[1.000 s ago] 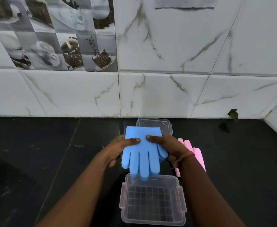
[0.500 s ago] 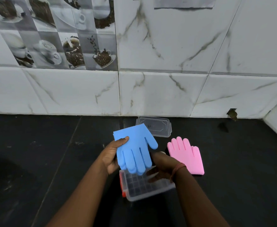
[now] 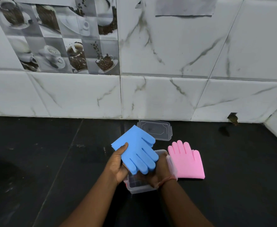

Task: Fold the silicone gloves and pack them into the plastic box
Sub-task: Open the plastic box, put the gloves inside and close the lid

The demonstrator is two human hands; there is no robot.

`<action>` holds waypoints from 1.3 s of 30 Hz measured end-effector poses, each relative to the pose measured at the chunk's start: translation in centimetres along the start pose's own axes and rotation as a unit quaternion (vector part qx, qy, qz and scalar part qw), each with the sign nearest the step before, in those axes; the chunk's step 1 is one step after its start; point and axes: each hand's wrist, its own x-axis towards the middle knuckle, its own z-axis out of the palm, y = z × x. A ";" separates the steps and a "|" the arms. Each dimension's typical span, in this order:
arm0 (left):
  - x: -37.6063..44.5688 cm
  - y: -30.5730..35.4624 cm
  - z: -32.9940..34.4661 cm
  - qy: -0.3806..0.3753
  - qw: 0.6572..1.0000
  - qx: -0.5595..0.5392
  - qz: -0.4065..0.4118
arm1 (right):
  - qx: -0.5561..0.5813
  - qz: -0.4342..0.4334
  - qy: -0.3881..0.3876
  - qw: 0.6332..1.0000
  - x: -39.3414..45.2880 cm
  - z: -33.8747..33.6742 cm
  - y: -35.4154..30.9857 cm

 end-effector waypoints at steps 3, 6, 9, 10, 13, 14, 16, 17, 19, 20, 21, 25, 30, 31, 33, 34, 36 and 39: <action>0.1 0.2 -0.5 0.003 1.000 -0.007 -0.002 | 0.046 -0.025 -0.039 0.998 0.2 -0.1 1.6; 0.2 0.2 -0.1 -0.002 1.000 -0.006 0.009 | 0.061 -0.055 -0.080 0.993 -0.4 0.3 1.3; 0.1 -0.1 0.3 -0.025 0.999 -0.024 0.015 | 0.023 -0.115 -0.125 0.985 -1.1 -0.1 0.7; 0.0 -0.3 0.5 -0.036 0.999 -0.028 0.020 | 0.002 -0.149 -0.143 0.979 -1.3 -0.3 0.5; -0.4 -1.5 1.4 -0.053 0.998 -0.028 0.032 | -0.068 -0.228 -0.185 0.953 -2.3 -0.1 -0.4; -0.5 -2.0 1.7 -0.052 0.998 -0.024 0.036 | -0.093 -0.250 -0.187 0.945 -2.5 0.0 -0.7; -0.8 -3.0 1.8 -0.046 0.998 -0.010 0.044 | -0.132 -0.279 -0.178 0.934 -2.7 -0.4 -1.4; -0.9 -3.2 1.6 -0.043 0.998 -0.001 0.051 | -0.152 -0.283 -0.174 0.931 -2.8 -0.7 -1.8; -1.2 -3.3 1.1 -0.045 0.997 0.019 0.062 | -0.184 -0.272 -0.176 0.928 -3.2 -1.5 -3.0; -1.4 -3.1 0.8 -0.049 0.997 0.028 0.055 | -0.192 -0.257 -0.182 0.929 -3.3 -1.8 -3.7; -1.6 -2.9 0.4 -0.054 0.997 0.035 0.039 | -0.200 -0.238 -0.191 0.931 -3.5 -2.2 -4.3; -2.1 -1.2 -1.0 -0.058 0.995 0.075 -0.039 | -0.253 -0.176 -0.225 0.924 -3.9 -2.7 -6.3; -1.6 0.4 -0.8 -0.015 0.974 0.222 -0.051 | -0.341 -0.173 -0.154 0.911 -3.0 -3.2 -7.0; -1.5 0.4 -0.6 -0.002 0.968 0.247 -0.045 | -0.352 -0.179 -0.143 0.907 -2.9 -3.2 -7.1; -1.3 0.1 -0.1 0.031 0.954 0.298 -0.030 | -0.370 -0.189 -0.134 0.900 -2.9 -3.3 -7.3; -1.3 -0.1 0.1 0.052 0.946 0.319 -0.019 | -0.377 -0.195 -0.133 0.896 -3.0 -3.2 -7.3; -1.2 -0.5 0.4 0.084 0.933 0.349 0.003 | -0.395 -0.214 -0.131 0.884 -3.1 -3.3 -7.3; -1.4 -0.7 0.7 0.097 0.916 0.388 0.017 | -0.428 -0.258 -0.116 0.858 -3.3 -3.5 -7.1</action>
